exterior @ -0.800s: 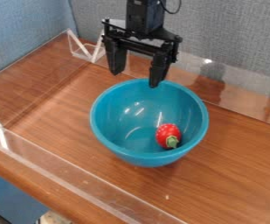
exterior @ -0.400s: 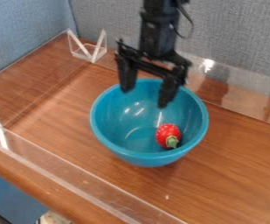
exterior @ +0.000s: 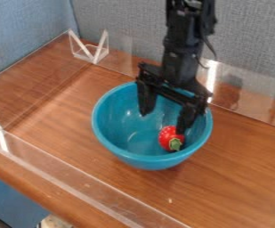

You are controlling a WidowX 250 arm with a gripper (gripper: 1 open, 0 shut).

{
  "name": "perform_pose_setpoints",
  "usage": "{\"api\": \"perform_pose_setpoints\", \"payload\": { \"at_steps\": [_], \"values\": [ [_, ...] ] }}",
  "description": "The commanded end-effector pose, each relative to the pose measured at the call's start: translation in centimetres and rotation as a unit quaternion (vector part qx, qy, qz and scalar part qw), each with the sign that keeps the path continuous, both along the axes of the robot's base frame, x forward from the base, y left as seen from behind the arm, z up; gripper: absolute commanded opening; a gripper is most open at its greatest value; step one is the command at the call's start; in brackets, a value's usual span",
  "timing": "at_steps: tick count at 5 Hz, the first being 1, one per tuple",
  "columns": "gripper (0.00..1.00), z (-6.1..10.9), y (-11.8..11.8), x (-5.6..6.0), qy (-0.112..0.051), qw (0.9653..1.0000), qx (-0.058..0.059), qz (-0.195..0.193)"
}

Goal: Remove the strawberry from inside the blue bowl and put it on the table

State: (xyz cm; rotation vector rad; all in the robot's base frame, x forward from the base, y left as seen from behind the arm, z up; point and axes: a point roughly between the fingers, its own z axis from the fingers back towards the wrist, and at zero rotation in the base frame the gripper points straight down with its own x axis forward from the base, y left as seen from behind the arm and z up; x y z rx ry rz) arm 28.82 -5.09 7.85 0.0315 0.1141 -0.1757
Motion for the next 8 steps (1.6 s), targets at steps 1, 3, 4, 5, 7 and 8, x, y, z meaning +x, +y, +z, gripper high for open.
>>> {"api": "perform_pose_setpoints", "payload": {
  "at_steps": [1, 3, 4, 5, 7, 8],
  "values": [
    [1.00, -0.4, -0.4, 0.7, -0.014, 0.9999, 0.002, -0.004],
    [0.00, -2.2, -0.7, 1.2, -0.008, 0.9999, 0.014, -0.003],
    [0.00, -2.2, -0.8, 1.0, -0.011, 0.9998, 0.015, -0.010],
    [0.00, -2.1, -0.9, 0.8, -0.013, 0.9997, 0.014, -0.017],
    [0.00, -2.0, -1.2, 0.4, -0.020, 0.9992, 0.012, -0.032],
    [0.00, -1.9, -1.3, 0.2, -0.024, 0.9989, 0.010, -0.038]
  ]
}}
